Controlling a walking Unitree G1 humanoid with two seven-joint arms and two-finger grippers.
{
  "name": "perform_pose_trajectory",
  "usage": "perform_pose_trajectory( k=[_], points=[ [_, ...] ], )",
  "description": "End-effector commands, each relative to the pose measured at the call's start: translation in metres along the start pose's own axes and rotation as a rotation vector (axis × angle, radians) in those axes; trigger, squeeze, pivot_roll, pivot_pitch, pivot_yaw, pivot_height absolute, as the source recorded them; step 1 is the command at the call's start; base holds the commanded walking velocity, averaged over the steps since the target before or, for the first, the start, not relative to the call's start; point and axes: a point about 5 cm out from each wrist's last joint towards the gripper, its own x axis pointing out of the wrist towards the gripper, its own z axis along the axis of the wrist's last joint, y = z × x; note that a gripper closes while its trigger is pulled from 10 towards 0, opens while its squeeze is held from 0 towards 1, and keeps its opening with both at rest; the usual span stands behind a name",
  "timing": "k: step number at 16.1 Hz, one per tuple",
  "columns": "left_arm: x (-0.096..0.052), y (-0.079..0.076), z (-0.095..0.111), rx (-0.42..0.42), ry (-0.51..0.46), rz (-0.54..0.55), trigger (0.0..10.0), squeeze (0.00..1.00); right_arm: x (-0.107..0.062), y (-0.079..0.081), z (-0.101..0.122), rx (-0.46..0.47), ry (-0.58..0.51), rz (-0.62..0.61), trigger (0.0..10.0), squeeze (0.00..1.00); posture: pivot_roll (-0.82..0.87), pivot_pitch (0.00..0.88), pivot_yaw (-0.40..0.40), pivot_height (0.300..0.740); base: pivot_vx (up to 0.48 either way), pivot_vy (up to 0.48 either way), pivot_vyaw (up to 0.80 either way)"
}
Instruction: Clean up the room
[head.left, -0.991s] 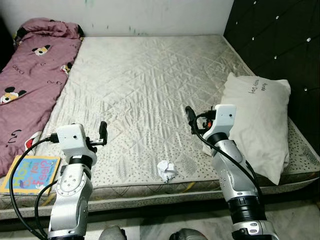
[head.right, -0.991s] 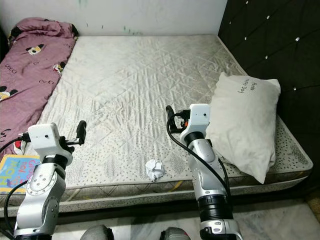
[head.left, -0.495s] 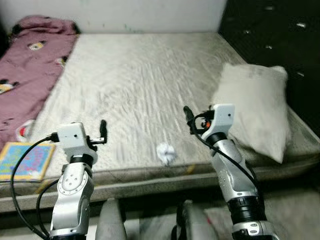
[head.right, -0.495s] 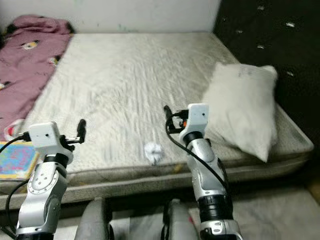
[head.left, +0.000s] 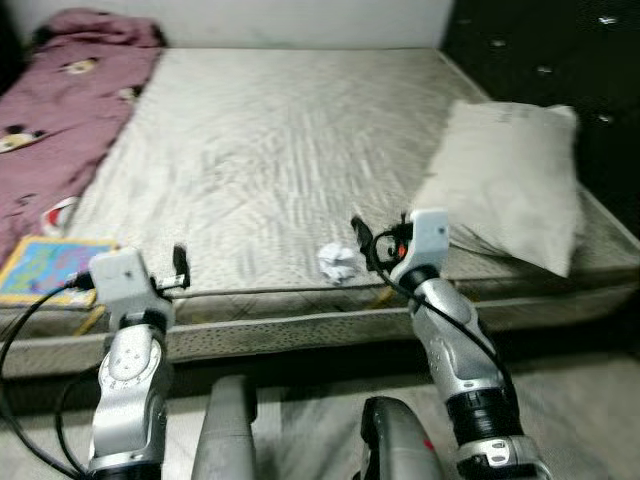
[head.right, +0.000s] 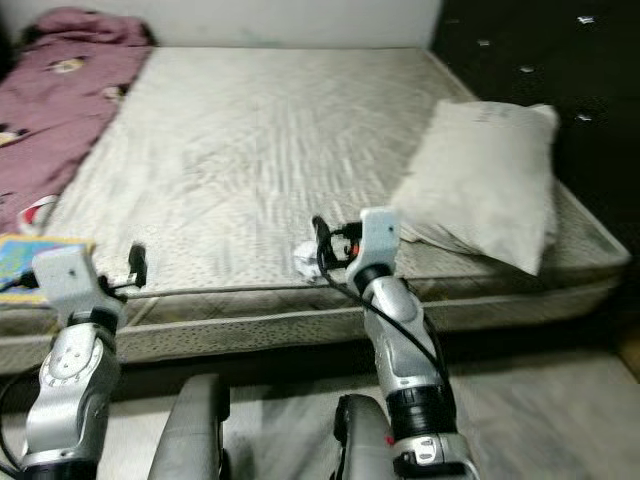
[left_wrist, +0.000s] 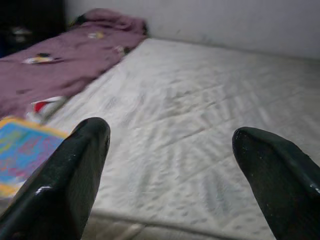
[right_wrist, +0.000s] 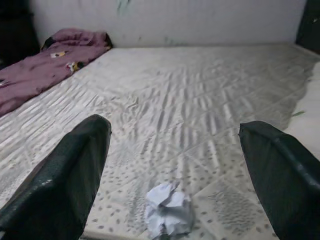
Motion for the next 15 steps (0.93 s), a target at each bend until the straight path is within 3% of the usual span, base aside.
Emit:
perform_pose_trajectory(
  k=[1, 8, 11, 15],
  points=[
    [-0.0002, -0.0021, 0.0004, -0.003, 0.003, -0.001, 10.0, 0.00, 0.0034, 0.0064, 0.0062, -0.014, -0.020, 0.042, 10.0, 0.00, -0.06, 0.028, -0.033, 0.620, 0.000, 0.000, 0.74],
    [-0.0007, -0.0035, 0.0000, -0.017, 0.012, 0.003, 10.0, 0.00, 0.0035, 0.0064, 0.0033, -0.014, -0.007, 0.046, 10.0, 0.00, -0.06, 0.035, -0.035, 0.620, 0.000, 0.000, 0.10],
    [-0.0006, -0.0045, -0.0003, -0.020, 0.015, -0.002, 10.0, 0.00, 0.0030, 0.0091, 0.0028, -0.012, -0.008, 0.062, 10.0, 0.00, -0.06, 0.035, -0.035, 0.620, 0.000, 0.000, 0.79],
    [-0.0008, -0.0050, -0.0011, -0.021, 0.019, -0.003, 10.0, 0.00, 0.0030, 0.0086, 0.0011, 0.009, -0.003, 0.066, 10.0, 0.00, -0.06, 0.028, -0.037, 0.620, 0.000, 0.000, 0.00]
  ],
)
